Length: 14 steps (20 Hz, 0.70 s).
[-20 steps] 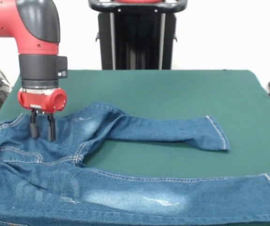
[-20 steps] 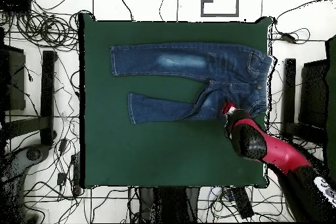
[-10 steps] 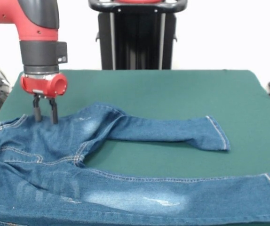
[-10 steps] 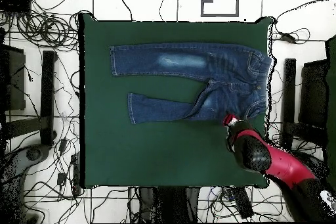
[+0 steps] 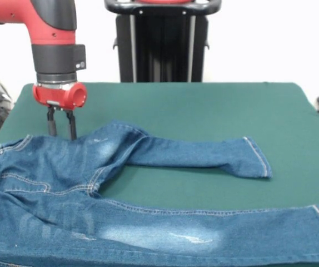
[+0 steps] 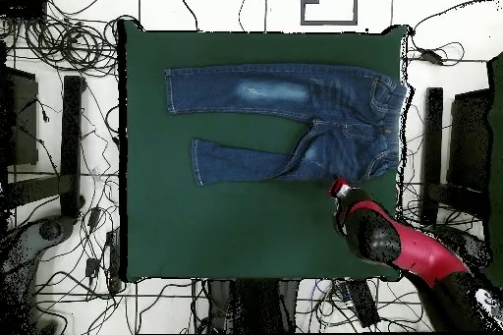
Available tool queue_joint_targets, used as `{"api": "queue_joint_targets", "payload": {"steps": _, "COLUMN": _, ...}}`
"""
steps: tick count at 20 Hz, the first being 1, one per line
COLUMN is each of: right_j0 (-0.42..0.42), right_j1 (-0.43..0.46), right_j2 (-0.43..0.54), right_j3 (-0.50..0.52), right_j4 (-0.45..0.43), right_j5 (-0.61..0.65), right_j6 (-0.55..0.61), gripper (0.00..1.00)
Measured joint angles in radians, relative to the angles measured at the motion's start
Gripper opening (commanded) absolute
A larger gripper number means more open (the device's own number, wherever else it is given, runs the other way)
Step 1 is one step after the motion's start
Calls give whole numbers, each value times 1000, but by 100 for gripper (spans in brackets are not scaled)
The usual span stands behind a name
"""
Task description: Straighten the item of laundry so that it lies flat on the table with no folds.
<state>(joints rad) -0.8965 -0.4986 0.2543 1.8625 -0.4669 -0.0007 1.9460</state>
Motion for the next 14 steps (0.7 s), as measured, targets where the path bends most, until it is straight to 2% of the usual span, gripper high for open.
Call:
{"api": "queue_joint_targets", "payload": {"steps": 6, "right_j0": 50, "right_j1": 23, "right_j2": -9, "right_j3": -10, "right_j4": 3, "right_j5": 20, "right_j6": 0, "gripper": 100}}
{"api": "queue_joint_targets", "payload": {"steps": 14, "right_j0": 116, "right_j1": -1, "right_j2": -9, "right_j3": -14, "right_j4": 49, "right_j5": 140, "right_j6": 0, "gripper": 100}}
